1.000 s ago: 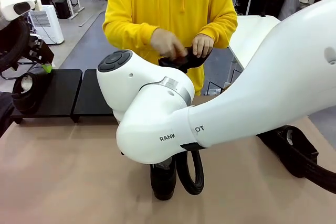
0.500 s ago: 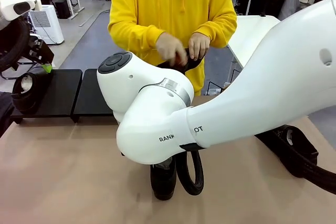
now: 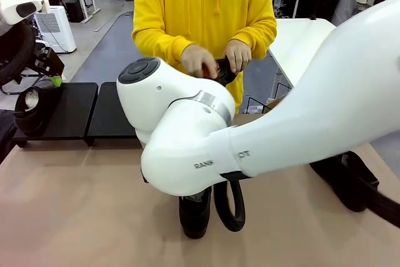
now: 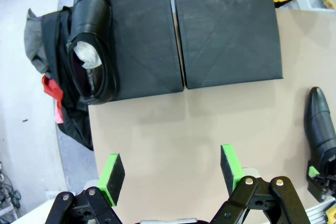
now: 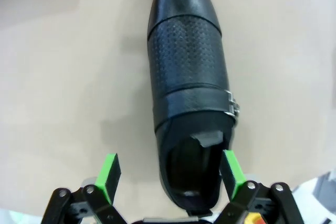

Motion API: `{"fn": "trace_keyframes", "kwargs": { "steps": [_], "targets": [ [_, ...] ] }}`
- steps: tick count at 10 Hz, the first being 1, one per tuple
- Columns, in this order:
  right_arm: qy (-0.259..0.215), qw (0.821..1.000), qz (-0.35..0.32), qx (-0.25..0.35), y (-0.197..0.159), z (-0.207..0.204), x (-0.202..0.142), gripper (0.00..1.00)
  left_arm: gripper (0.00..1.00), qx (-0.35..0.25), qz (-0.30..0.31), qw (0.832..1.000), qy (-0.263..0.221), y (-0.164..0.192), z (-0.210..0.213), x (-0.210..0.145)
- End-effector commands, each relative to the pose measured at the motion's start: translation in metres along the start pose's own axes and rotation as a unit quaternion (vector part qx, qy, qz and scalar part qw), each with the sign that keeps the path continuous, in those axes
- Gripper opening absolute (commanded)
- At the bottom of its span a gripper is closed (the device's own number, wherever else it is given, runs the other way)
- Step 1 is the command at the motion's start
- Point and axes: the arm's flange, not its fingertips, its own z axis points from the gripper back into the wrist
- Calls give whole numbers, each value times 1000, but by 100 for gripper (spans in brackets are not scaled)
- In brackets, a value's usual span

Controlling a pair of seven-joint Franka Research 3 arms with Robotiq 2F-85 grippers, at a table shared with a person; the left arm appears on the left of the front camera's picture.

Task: Organize the shoes by placing them on the stand.
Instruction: Place the Shoe from the middle of the table onto the Shoes Stand.

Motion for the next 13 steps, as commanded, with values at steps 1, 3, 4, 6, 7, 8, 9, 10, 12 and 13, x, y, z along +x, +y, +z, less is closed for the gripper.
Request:
{"fn": "trace_keyframes", "kwargs": {
  "steps": [1,3,4,6,7,8,9,10,12,13],
  "targets": [
    [-18,999,1,44,-71,38,-25,100,95,-4,4,1000,-3,2,1,-2],
    [-30,996,-48,68,-119,45,-31,100,95,-4,4,1000,-3,2,1,-2],
    [-33,992,-77,89,-140,43,-34,100,95,0,0,1000,0,0,0,0],
    [-40,985,-113,125,-169,44,-37,100,95,-14,9,1000,-4,-28,13,-23],
    [-31,981,-157,112,-184,39,-33,100,95,-54,49,997,37,-52,22,-41],
    [-13,972,-213,95,-195,34,-29,100,95,-86,63,989,102,-81,25,-61],
    [-35,985,-136,101,-173,44,-32,100,95,-97,79,976,179,-108,29,-81],
    [-35,985,-136,101,-173,44,-32,100,95,-101,62,972,203,-124,38,-96],
    [-35,985,-136,101,-173,44,-32,100,95,-90,42,980,173,-121,28,-92],
    [-36,983,-150,96,-177,40,-37,100,95,-90,42,980,173,-121,28,-92]
  ]
}}
